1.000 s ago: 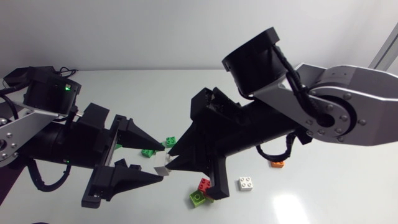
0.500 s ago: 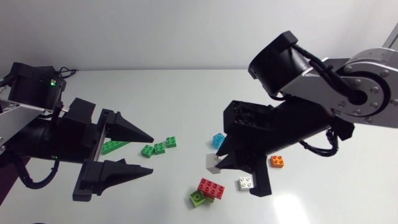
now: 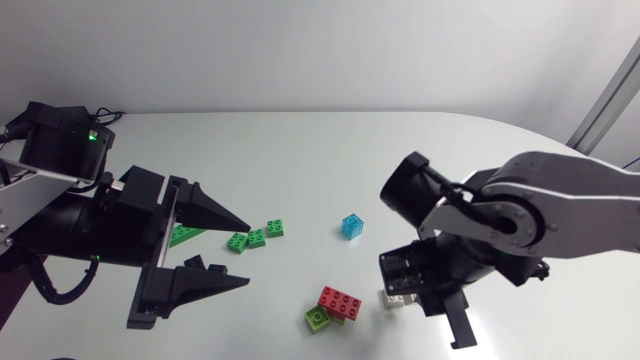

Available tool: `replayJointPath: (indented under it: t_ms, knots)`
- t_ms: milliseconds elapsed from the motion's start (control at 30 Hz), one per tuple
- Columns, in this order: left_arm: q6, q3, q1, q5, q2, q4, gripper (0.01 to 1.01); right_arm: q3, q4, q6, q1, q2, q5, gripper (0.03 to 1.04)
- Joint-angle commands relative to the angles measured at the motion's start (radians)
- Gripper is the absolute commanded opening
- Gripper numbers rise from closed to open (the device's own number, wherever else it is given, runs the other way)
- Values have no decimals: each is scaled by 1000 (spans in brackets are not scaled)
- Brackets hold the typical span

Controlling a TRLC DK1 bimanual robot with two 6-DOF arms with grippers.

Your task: Separate the duplo bricks

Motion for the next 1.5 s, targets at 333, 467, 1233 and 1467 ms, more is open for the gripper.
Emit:
replayJointPath:
  t_ms: [333,467,1233,1467]
  knots:
    - [27,-38,-7,-9,-28,-6,859,-66,19,-60,11,112,108,236]
    - [27,-38,-13,-11,-28,-6,859,-98,67,-61,12,157,114,238]
    - [11,-43,-96,-81,35,47,861,86,128,353,-8,2,-294,980]
    - [-28,-53,-131,-127,55,100,861,71,240,509,-1,149,-336,943]
